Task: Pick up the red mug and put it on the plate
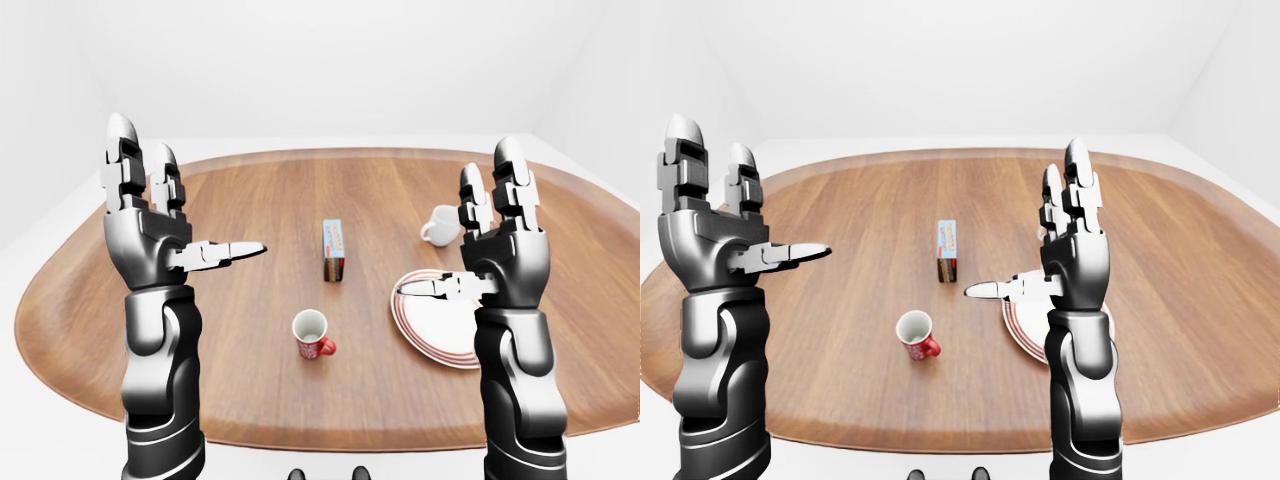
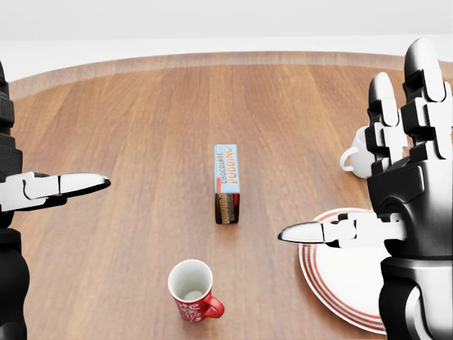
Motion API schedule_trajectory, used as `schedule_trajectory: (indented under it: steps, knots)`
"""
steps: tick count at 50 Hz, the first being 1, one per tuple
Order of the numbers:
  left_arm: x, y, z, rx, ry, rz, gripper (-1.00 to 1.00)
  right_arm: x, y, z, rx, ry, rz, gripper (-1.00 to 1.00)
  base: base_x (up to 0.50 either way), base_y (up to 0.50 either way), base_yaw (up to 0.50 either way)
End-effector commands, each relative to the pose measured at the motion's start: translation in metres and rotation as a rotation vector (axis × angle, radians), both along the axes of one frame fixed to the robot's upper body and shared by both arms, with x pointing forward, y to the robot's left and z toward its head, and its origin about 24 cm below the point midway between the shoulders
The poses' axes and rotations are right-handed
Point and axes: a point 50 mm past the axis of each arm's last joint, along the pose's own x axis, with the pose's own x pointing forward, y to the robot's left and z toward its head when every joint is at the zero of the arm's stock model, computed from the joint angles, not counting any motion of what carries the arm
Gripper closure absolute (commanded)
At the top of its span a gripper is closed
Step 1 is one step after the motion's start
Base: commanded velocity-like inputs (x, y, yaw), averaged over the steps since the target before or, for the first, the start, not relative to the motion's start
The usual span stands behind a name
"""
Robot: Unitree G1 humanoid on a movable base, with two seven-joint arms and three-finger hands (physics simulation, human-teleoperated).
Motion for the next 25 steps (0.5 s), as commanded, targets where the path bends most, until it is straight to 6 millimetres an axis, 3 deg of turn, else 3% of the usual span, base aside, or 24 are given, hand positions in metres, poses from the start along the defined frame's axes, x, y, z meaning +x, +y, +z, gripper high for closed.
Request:
schedule_trajectory:
  steps: [1, 17, 25]
  knots:
    - [0.0003, 0.0000, -0.0009, 0.001, 0.004, -0.001, -1.00, 0.0005, 0.0002, -0.0005, 0.001, 0.003, 0.001, -1.00, 0.50, 0.00, 0.00]
    - [0.0003, 0.0016, -0.0011, -0.002, 0.005, 0.002, -1.00, 0.0028, 0.0004, -0.0008, -0.009, 0.008, -0.022, -1.00, 0.49, -0.01, 0.00]
    - [0.0006, 0.0029, 0.0005, -0.001, 0.000, 0.006, -1.00, 0.0041, 0.0001, -0.0019, -0.006, 0.014, -0.033, -1.00, 0.00, 0.00, 0.00]
